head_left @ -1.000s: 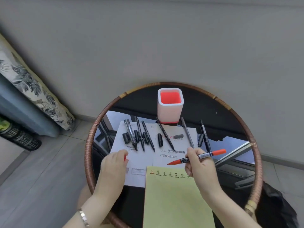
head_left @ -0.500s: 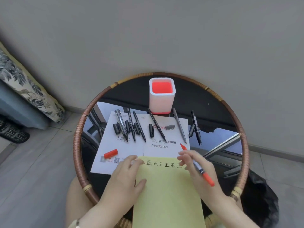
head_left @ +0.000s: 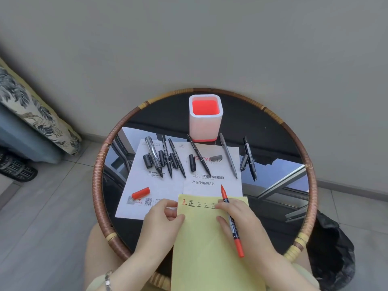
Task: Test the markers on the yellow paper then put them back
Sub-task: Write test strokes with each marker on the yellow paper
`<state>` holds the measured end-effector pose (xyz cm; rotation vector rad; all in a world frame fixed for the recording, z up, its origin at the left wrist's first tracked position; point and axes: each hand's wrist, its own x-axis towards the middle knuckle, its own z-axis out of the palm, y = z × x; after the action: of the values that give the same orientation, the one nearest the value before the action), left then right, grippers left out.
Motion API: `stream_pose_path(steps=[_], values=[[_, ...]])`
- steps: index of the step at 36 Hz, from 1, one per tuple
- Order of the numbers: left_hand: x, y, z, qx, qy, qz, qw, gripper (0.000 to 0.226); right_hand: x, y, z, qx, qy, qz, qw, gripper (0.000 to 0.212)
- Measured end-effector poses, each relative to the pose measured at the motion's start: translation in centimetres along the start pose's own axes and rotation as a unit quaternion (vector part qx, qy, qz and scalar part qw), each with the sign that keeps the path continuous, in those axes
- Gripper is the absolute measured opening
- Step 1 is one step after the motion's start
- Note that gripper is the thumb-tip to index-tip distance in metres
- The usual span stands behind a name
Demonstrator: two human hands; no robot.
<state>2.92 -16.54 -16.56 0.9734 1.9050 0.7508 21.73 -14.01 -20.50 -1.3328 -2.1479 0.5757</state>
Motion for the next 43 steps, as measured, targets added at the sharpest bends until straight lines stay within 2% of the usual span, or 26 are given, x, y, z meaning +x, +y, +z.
stream_pose_path(steps=[3, 6, 10, 12, 14, 16, 19, 22, 26, 30, 36, 43], values=[[-0.3, 0.2, 0.3, -0.012, 0.011, -0.004, 1.000, 0.018, 0.4, -0.2, 0.2, 0.022, 0.012, -0.006, 1.000, 0.022], [-0.8, 0.2, 0.4, 0.021, 0.026, 0.020, 0.999, 0.024, 0.8, -0.7, 0.9, 0.042, 0.024, -0.026, 0.998, 0.017], [-1.4, -1.0, 0.8, 0.138, 0.046, 0.110, 0.983, 0.055, 1.2, -1.7, 2.1, 0.071, 0.037, -0.027, 0.996, 0.021], [-1.3, -2.0, 1.1, 0.232, 0.072, 0.192, 0.951, 0.062, 1.2, -2.3, 2.3, 0.107, 0.040, -0.003, 0.994, 0.032], [-0.8, -3.5, 1.4, 0.297, 0.102, 0.280, 0.907, 0.056, 1.1, -3.1, 2.5, 0.164, 0.047, 0.042, 0.984, 0.036], [-0.4, -4.7, 1.7, 0.324, 0.114, 0.359, 0.868, 0.042, 1.0, -3.9, 2.7, 0.236, 0.057, 0.097, 0.965, 0.042], [-0.6, -5.4, 1.8, 0.337, 0.122, 0.409, 0.839, 0.016, 1.2, -5.1, 3.1, 0.340, 0.069, 0.163, 0.924, 0.061], [-1.4, -5.3, 2.0, 0.345, 0.105, 0.394, 0.846, 0.031, 1.6, -6.0, 3.4, 0.390, 0.079, 0.195, 0.896, 0.059], [-2.2, -5.6, 1.9, 0.345, 0.068, 0.379, 0.856, 0.042, 2.2, -6.8, 3.4, 0.435, 0.112, 0.238, 0.861, 0.021], [-2.5, -6.1, 1.4, 0.340, 0.040, 0.377, 0.861, 0.040, 2.9, -7.3, 3.8, 0.441, 0.134, 0.277, 0.843, 0.021], [-2.5, -7.5, 1.0, 0.300, 0.044, 0.389, 0.870, 0.042, 3.3, -7.2, 5.0, 0.398, 0.174, 0.288, 0.854, 0.038], [-2.4, -7.7, 1.2, 0.300, 0.082, 0.416, 0.854, 0.038, 3.0, -6.7, 6.5, 0.293, 0.203, 0.235, 0.904, 0.050]])
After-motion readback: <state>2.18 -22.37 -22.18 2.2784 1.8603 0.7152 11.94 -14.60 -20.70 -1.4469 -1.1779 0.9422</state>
